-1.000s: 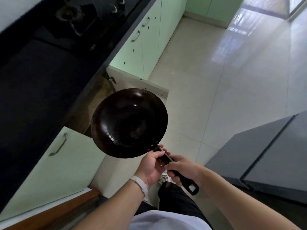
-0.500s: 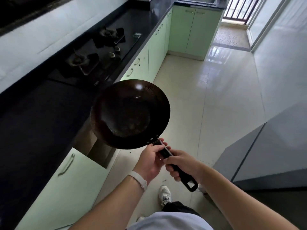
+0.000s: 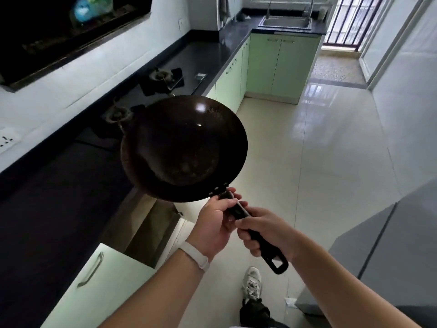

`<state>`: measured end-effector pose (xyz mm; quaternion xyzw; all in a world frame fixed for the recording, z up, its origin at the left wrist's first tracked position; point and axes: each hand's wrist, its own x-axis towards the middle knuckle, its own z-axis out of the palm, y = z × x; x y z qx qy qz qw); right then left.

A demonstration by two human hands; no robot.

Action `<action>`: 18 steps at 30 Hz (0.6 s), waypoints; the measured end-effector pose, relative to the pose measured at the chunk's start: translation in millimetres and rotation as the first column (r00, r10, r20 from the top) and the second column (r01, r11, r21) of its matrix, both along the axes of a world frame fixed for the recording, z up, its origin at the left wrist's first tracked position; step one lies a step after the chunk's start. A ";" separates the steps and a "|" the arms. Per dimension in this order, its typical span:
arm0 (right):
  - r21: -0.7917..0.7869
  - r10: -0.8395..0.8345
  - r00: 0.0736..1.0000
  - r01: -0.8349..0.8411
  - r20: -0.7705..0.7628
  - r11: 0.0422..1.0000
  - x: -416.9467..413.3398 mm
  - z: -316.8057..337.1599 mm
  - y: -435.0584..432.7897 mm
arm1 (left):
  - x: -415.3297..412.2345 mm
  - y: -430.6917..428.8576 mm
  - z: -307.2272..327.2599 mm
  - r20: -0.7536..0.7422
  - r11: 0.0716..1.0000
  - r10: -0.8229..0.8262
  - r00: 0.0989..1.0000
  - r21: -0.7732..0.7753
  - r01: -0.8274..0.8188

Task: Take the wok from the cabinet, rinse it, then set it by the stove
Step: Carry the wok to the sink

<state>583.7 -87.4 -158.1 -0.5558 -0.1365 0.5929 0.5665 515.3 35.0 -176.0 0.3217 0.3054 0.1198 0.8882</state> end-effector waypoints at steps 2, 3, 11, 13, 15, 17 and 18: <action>0.026 0.028 1.000 -0.028 0.008 0.999 28.5 2.7 10.8 | 23.9 10.3 7.5 0.018 1.000 0.018 1.000 0.023 -0.019; 0.038 0.043 0.999 -0.044 0.017 0.998 43.6 5.1 16.7 | 36.6 16.0 11.7 0.020 0.999 0.026 0.999 0.038 -0.026; 0.125 0.104 0.991 -0.113 0.081 0.986 157.4 28.5 58.9 | 142.4 56.0 45.8 0.029 0.982 0.059 0.998 0.177 -0.063; 0.135 0.092 0.993 -0.102 0.076 0.986 178.5 34.9 63.3 | 163.9 60.0 52.3 0.038 0.978 0.054 0.998 0.197 -0.061; 0.139 0.079 0.994 -0.090 0.082 0.986 197.3 41.3 63.6 | 184.2 61.1 56.9 0.054 0.978 0.039 0.998 0.204 -0.049; 0.134 0.057 0.994 -0.069 0.091 0.989 214.1 47.2 60.3 | 204.5 60.6 60.0 0.077 0.981 0.012 0.997 0.191 -0.027; 0.131 0.043 0.994 -0.055 0.098 0.990 222.1 49.6 58.2 | 214.9 60.5 60.9 0.087 0.983 -0.002 0.996 0.184 -0.014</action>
